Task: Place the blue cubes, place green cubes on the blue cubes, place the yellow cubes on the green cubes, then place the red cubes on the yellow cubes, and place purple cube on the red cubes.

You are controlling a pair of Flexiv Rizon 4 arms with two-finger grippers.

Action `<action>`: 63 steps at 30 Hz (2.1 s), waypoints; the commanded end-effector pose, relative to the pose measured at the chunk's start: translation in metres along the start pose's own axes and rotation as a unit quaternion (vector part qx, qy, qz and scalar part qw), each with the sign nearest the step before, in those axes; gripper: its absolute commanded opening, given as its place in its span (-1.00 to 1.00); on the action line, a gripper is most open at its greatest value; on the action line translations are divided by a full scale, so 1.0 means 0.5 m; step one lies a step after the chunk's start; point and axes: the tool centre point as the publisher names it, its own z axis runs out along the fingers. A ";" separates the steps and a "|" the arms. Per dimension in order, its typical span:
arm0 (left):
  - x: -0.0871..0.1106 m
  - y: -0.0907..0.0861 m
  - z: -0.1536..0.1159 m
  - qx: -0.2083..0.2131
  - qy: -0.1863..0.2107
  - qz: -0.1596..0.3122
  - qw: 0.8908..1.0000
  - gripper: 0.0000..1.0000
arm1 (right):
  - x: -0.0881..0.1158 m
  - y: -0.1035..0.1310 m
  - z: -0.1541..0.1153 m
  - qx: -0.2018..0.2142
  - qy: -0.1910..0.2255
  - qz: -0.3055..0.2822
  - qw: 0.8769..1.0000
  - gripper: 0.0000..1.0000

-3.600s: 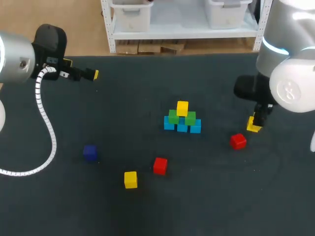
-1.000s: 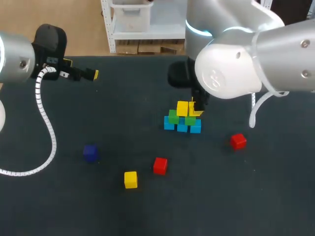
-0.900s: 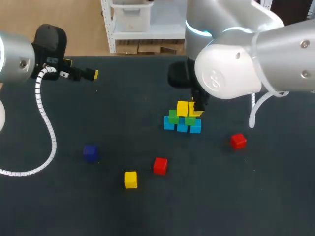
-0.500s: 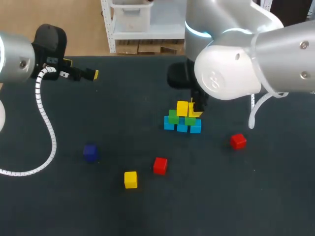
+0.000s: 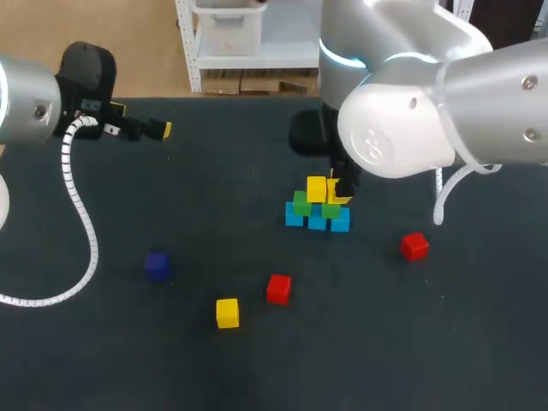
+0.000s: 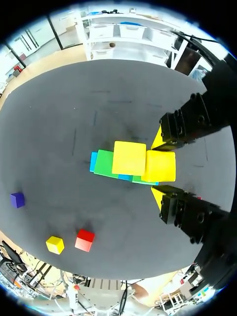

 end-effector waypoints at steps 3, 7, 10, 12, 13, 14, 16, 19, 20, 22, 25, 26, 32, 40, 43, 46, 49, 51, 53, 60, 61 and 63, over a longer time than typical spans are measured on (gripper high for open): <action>0.002 0.005 -0.001 0.006 -0.002 0.001 1.000 1.00 | 0.004 0.007 -0.001 0.005 0.000 0.001 1.000 1.00; 0.002 0.005 -0.001 0.006 -0.002 0.001 1.000 1.00 | 0.006 0.005 -0.003 0.007 0.000 0.005 1.000 1.00; 0.002 0.005 -0.001 0.006 -0.002 0.001 1.000 1.00 | 0.009 0.002 -0.005 0.006 -0.002 0.011 1.000 1.00; 0.002 0.005 -0.001 0.006 -0.002 0.001 1.000 1.00 | 0.010 -0.001 -0.008 0.006 -0.003 0.015 1.000 1.00; 0.002 0.005 -0.001 0.006 -0.002 0.001 1.000 1.00 | 0.011 -0.002 -0.009 0.007 -0.003 0.016 1.000 1.00; 0.002 0.005 -0.001 0.006 -0.002 0.001 1.000 1.00 | 0.012 -0.002 -0.010 0.007 -0.004 0.018 1.000 1.00; 0.002 0.005 -0.001 0.006 -0.002 0.001 1.000 1.00 | 0.013 -0.004 -0.011 0.007 -0.005 0.019 1.000 1.00; 0.002 0.005 -0.001 0.006 -0.002 0.001 1.000 1.00 | 0.016 -0.005 -0.014 0.006 -0.007 0.023 1.000 1.00; 0.002 0.005 -0.001 0.006 -0.002 0.001 1.000 1.00 | 0.018 -0.007 -0.015 0.006 -0.009 0.025 1.000 1.00; 0.002 0.005 -0.001 0.006 -0.002 0.001 1.000 1.00 | 0.024 -0.010 -0.019 0.004 -0.016 0.036 0.999 1.00; 0.002 0.005 -0.001 0.006 -0.002 0.001 1.000 1.00 | 0.037 -0.013 -0.035 -0.001 -0.038 0.050 0.998 1.00; 0.002 0.005 -0.001 0.006 -0.002 0.001 1.000 1.00 | 0.043 -0.015 -0.040 -0.004 -0.044 0.057 0.997 1.00; 0.002 0.005 -0.001 0.006 -0.002 0.001 1.000 1.00 | 0.094 -0.023 -0.062 -0.017 -0.083 0.103 0.991 1.00; 0.002 0.005 -0.001 0.006 -0.002 0.001 1.000 1.00 | 0.174 -0.050 -0.083 -0.017 -0.122 0.171 0.978 1.00; 0.002 0.005 -0.001 0.006 -0.002 0.001 1.000 1.00 | 0.197 -0.053 -0.094 -0.013 -0.138 0.191 0.972 1.00; 0.002 0.005 -0.001 0.006 -0.002 0.001 1.000 1.00 | 0.220 -0.065 -0.104 -0.005 -0.155 0.219 0.963 1.00; 0.002 0.005 -0.001 0.006 -0.002 0.001 1.000 1.00 | 0.242 -0.074 -0.111 -0.003 -0.171 0.245 0.954 1.00; 0.002 0.005 -0.001 0.006 -0.002 0.001 1.000 1.00 | 0.256 -0.077 -0.113 0.001 -0.176 0.258 0.950 1.00; 0.002 0.005 -0.001 0.006 -0.002 0.001 1.000 1.00 | 0.271 -0.080 -0.114 0.004 -0.184 0.275 0.944 1.00; 0.002 0.005 -0.001 0.006 -0.002 0.001 1.000 1.00 | 0.325 -0.086 -0.114 0.040 -0.225 0.348 0.909 1.00; 0.002 0.005 -0.001 0.006 -0.002 0.001 1.000 1.00 | 0.330 -0.085 -0.112 0.053 -0.227 0.358 0.904 1.00; 0.002 0.005 -0.001 0.006 -0.002 0.001 1.000 1.00 | 0.337 -0.082 -0.109 0.063 -0.234 0.372 0.896 1.00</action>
